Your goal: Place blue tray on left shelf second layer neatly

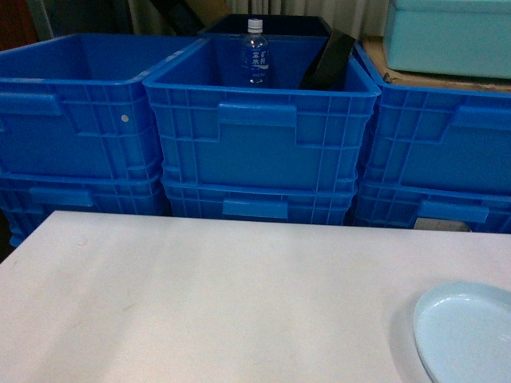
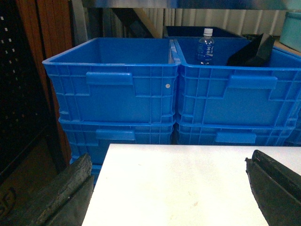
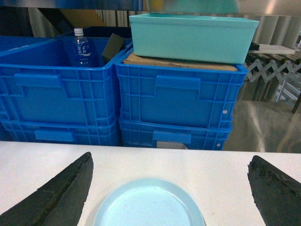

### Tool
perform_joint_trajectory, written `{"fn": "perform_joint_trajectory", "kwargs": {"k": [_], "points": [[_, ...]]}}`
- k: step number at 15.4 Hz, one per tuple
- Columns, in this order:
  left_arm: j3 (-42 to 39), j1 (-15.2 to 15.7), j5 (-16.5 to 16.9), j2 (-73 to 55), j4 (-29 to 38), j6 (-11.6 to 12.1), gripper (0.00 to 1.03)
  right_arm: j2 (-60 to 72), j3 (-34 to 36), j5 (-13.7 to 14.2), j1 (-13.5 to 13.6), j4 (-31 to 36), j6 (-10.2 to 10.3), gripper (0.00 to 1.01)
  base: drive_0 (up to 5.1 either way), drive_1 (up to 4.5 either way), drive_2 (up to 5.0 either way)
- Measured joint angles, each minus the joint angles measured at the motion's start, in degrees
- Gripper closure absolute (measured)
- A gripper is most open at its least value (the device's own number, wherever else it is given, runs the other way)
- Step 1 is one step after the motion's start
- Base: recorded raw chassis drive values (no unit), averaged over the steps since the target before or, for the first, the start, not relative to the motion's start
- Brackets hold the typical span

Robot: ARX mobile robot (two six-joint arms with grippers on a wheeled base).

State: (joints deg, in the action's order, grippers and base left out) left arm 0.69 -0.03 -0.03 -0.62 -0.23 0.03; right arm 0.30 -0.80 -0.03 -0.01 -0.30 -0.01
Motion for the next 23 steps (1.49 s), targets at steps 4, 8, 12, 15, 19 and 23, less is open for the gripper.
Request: {"fn": "perform_joint_trajectory", "kwargs": {"k": [4,8,12,15,19,23], "points": [[0.00,0.00,0.00,0.00,0.00,0.00,0.05,0.00,0.00,0.00,0.00,0.00,0.00,0.03,0.0,0.00,0.0],[0.00,0.00,0.00,0.00,-0.02,0.00,0.05,0.00,0.00,0.00,0.00,0.00,0.00,0.03,0.0,0.00,0.0],[0.00,0.00,-0.02,0.00,0.00,0.00,0.05,1.88,-0.04,-2.19,-1.20,1.66,0.00,0.03,0.0,0.00,0.0],[0.00,0.00,0.00,0.00,-0.02,0.00,0.05,33.97,-9.66,-13.49,-7.98,18.51,2.43,0.03,0.0,0.00,0.0],[0.00,0.00,-0.02,0.00,0.00,0.00,0.05,75.36,-39.56,-30.14,-14.97,1.66,14.64,0.03,0.0,0.00,0.0],[0.00,0.00,0.00,0.00,0.00,0.00,0.05,98.20,-46.40,-33.57,-20.90,-3.56,11.47,0.03,0.0,0.00,0.0]]}}
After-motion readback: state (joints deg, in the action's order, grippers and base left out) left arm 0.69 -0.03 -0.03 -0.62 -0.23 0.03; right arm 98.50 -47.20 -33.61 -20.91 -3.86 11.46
